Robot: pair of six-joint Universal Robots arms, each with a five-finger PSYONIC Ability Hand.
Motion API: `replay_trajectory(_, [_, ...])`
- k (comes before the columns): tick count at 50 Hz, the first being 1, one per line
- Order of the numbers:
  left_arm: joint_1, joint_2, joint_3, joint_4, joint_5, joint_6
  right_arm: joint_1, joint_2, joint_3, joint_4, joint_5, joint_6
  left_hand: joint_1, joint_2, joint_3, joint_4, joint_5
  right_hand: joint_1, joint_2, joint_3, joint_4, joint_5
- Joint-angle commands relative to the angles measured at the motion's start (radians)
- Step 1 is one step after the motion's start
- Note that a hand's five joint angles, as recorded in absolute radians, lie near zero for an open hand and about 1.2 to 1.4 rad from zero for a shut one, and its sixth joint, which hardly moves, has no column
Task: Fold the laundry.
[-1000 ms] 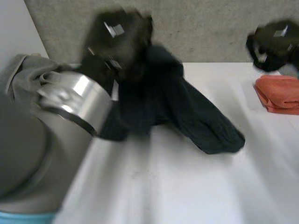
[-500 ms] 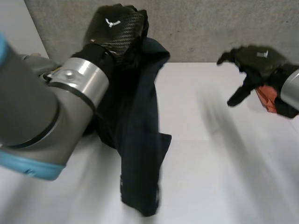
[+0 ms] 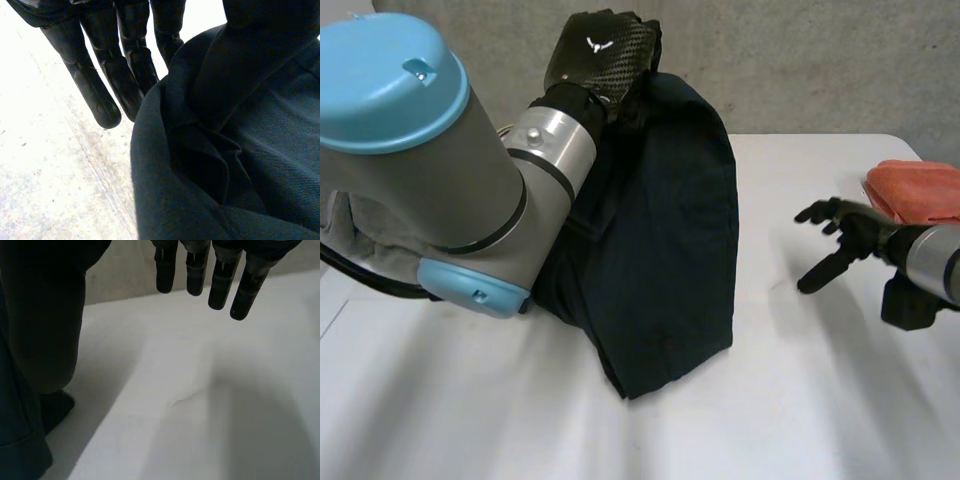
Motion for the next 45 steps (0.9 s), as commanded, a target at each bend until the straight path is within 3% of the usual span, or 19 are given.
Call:
replay_trajectory(1, [0.001,0.011,-0.035,0.002,-0.001,0.001,0.073,0.154,-0.063,-0.030,-0.043,0.107,0.285,0.196,0.205,0.194,0.254,0.004,-0.030,-0.010,-0.031,-0.011])
replay_trajectory(15, [-0.004,0.031,-0.042,-0.001,0.001,0.001,0.260,0.257,-0.088,-0.071,-0.052,0.244,0.285,0.196,0.205,0.194,0.254,0.124,0.090,0.110,0.089,0.109])
replay_trajectory(16, [-0.004,0.031,-0.043,-0.001,0.001,0.001,0.260,0.263,-0.093,-0.080,-0.052,0.256,0.285,0.196,0.205,0.194,0.254,0.180,0.146,0.165,0.144,0.164])
replay_trajectory(20, [-0.009,0.043,-0.045,-0.006,-0.002,-0.002,0.262,0.299,-0.132,-0.116,-0.048,0.313,0.285,0.196,0.205,0.194,0.254,1.056,1.022,1.041,1.020,1.040])
replay_trajectory(21, [-0.009,0.048,-0.045,-0.007,-0.002,-0.003,0.256,0.299,-0.140,-0.119,-0.039,0.312,0.285,0.196,0.205,0.194,0.254,1.153,1.119,1.139,1.117,1.137])
replay_trajectory(24, [-0.006,0.082,-0.068,-0.012,-0.005,-0.003,0.251,0.280,-0.140,-0.123,-0.028,0.299,0.285,0.196,0.205,0.194,0.254,1.154,1.120,1.140,1.118,1.138])
replay_trajectory(27, [-0.001,0.128,-0.100,-0.013,-0.005,-0.003,0.240,0.204,-0.146,-0.125,-0.020,0.228,0.285,0.196,0.205,0.194,0.254,1.154,1.120,1.140,1.118,1.138])
replay_trajectory(32, [0.005,0.217,-0.124,-0.021,-0.005,-0.003,0.109,-0.082,-0.165,-0.107,-0.007,-0.068,0.285,0.196,0.205,0.194,0.254,1.154,1.120,1.140,1.118,1.138])
replay_trajectory(36, [0.011,0.306,-0.124,-0.030,-0.007,-0.005,0.072,-0.239,-0.221,-0.113,0.018,-0.226,0.285,0.196,0.205,0.194,0.254,1.154,1.120,1.140,1.118,1.138])
replay_trajectory(45, [0.011,0.470,-0.114,-0.032,-0.010,-0.051,0.062,-0.350,-0.402,-0.094,0.056,-0.254,0.285,0.196,0.205,0.194,0.254,1.154,1.120,1.140,1.118,1.138])
